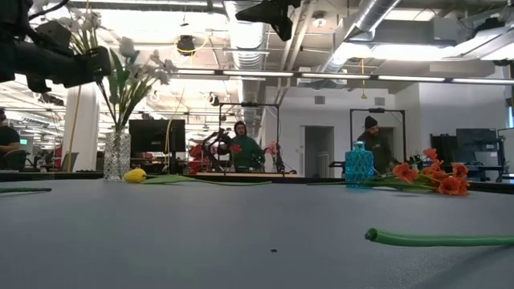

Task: Sort flowers into vase by color
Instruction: Put the white patterned flowers into the transparent vase

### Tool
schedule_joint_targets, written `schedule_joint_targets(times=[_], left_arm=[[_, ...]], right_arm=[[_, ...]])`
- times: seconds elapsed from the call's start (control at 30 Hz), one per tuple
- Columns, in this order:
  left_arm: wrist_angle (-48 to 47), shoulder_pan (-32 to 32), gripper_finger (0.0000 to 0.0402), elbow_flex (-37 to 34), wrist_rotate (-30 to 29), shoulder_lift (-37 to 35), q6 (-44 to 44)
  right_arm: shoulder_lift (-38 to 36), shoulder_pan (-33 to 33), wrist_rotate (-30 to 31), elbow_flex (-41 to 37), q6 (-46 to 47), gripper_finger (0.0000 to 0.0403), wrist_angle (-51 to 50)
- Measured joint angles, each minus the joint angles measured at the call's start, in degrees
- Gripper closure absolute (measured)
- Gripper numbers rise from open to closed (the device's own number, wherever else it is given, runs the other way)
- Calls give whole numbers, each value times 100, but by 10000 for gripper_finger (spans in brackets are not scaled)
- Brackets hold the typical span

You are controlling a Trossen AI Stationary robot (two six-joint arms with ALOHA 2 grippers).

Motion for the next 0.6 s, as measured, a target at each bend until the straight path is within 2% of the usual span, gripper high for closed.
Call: schedule_joint_targets(times=[0.2, 0.37, 0.6], left_arm=[[-178, 0, 401, 0, 10, 1, 92], [-720, -1, 401, 2, 63, 10, -32], [-738, -2, 401, -179, 243, 192, -226]], right_arm=[[0, -29, -6, 0, 0, 177, 2], [0, -72, -6, 0, 2, 177, 4], [0, -138, -11, 0, -18, 177, 3]])
